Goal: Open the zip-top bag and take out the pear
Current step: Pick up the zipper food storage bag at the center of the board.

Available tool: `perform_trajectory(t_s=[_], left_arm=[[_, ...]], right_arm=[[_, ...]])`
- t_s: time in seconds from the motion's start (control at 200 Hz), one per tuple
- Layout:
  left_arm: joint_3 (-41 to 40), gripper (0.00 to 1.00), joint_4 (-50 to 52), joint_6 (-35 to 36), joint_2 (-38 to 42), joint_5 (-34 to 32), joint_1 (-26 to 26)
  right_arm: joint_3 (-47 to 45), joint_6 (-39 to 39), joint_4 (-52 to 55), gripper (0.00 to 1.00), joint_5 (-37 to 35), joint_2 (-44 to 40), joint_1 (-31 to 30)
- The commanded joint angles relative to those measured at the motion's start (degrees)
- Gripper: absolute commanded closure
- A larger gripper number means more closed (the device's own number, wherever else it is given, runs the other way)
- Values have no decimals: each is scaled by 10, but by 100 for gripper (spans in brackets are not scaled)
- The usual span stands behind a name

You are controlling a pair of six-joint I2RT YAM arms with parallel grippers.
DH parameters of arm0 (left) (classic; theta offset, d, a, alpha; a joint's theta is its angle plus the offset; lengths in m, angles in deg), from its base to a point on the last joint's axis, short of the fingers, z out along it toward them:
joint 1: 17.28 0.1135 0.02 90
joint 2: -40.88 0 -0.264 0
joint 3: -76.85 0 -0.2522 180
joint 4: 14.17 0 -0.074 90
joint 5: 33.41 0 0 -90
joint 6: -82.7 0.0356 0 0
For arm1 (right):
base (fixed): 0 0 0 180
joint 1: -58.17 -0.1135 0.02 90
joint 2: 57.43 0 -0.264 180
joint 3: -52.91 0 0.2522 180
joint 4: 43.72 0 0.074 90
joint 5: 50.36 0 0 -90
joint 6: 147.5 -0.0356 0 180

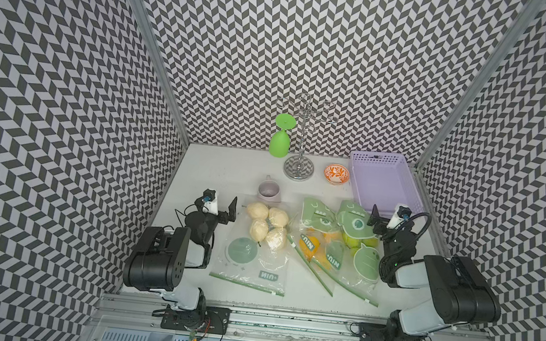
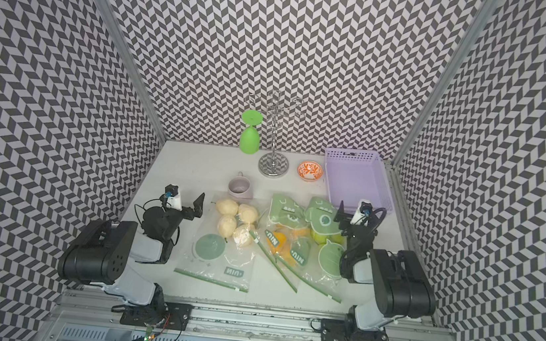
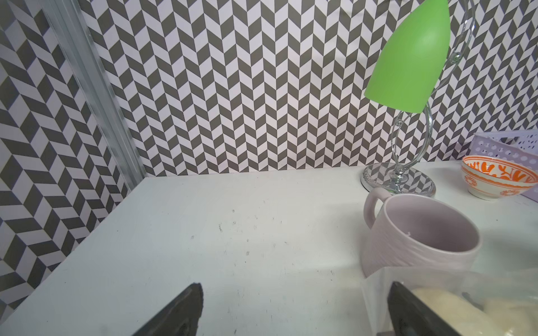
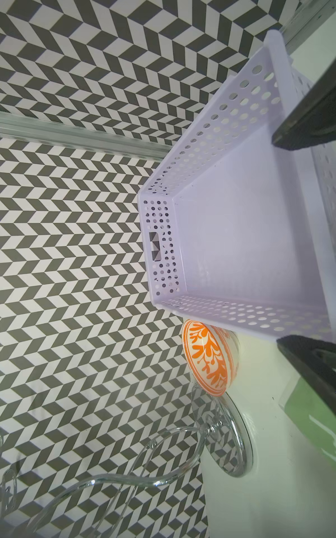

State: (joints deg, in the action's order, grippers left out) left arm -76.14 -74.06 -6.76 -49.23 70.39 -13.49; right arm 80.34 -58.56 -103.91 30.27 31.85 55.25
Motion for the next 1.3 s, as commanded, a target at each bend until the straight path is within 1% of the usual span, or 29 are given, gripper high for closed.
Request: perform_trajectory(t_s=[0.0,0.536,0.576,0.601,0.621,0.636,0.656,0.681,0.686,0.696,0.701,0.711,0.736,0.751,0.786,0.826,0.861,0.916,1.001,1.037,1.112,1.147,1.197,1.207,1.222,1.257,1.297], left_arm=[[7,0,-5,3,6,8,3],[7,0,-6,3,5,8,4],[7,0,-8,4,7,12,4],[7,0,-9,8,9,29,5],[9,0,-1,15,18,40,3],[13,0,16,20,28,43,1],[21,0,48,22,44,34,-4],[39,0,104,26,67,13,-13],[42,0,115,25,73,7,-15],[53,0,144,26,82,-3,-20],[57,0,157,26,86,-10,-23],[69,0,186,26,95,-21,-28],[98,0,250,21,113,-49,-40],[114,0,281,6,122,-66,-46],[144,0,328,-56,139,-76,-50],[172,0,362,-128,156,-45,-51],[196,0,387,-162,169,-4,-62],[238,0,439,-199,193,25,-97],[295,0,515,-220,223,74,-164],[320,0,552,-218,229,92,-196],[361,0,615,-192,240,119,-272],[369,0,630,-169,245,126,-307],[379,0,656,-141,250,129,-351],[382,0,661,-137,250,130,-360],[387,0,670,-129,250,135,-372],[398,0,692,-104,249,147,-402],[409,0,717,-70,249,147,-444]], right_arm=[[-5,4,-47,1,-3,5,-1],[-5,4,-50,1,-2,5,-1],[-5,6,-46,1,-14,-9,-5],[-2,11,-6,1,-39,-37,-16],[15,16,57,1,-71,-70,-28],[23,17,83,1,-81,-83,-32],[44,15,129,1,-97,-107,-38],[74,-22,214,1,-116,-135,-41],[86,-38,246,1,-116,-146,-41],[93,-44,263,1,-113,-151,-41],[106,-57,296,1,-106,-162,-41],[113,-63,313,1,-102,-167,-40],[148,-88,396,1,-77,-192,-39],[166,-101,443,1,-56,-205,-40],[202,-132,520,1,-4,-231,-41],[228,-170,591,1,57,-264,-41],[237,-204,633,1,116,-291,-41],[237,-243,690,1,225,-330,-42],[232,-294,808,1,323,-373,-43],[231,-302,872,1,352,-393,-43],[225,-308,973,1,381,-442,-52],[225,-307,1018,1,364,-464,-61],[225,-307,1077,1,364,-491,-70],[226,-305,1089,1,337,-495,-70],[228,-305,1107,1,319,-502,-71],[232,-311,1143,1,300,-516,-71],[232,-321,1168,1,285,-534,-70]])
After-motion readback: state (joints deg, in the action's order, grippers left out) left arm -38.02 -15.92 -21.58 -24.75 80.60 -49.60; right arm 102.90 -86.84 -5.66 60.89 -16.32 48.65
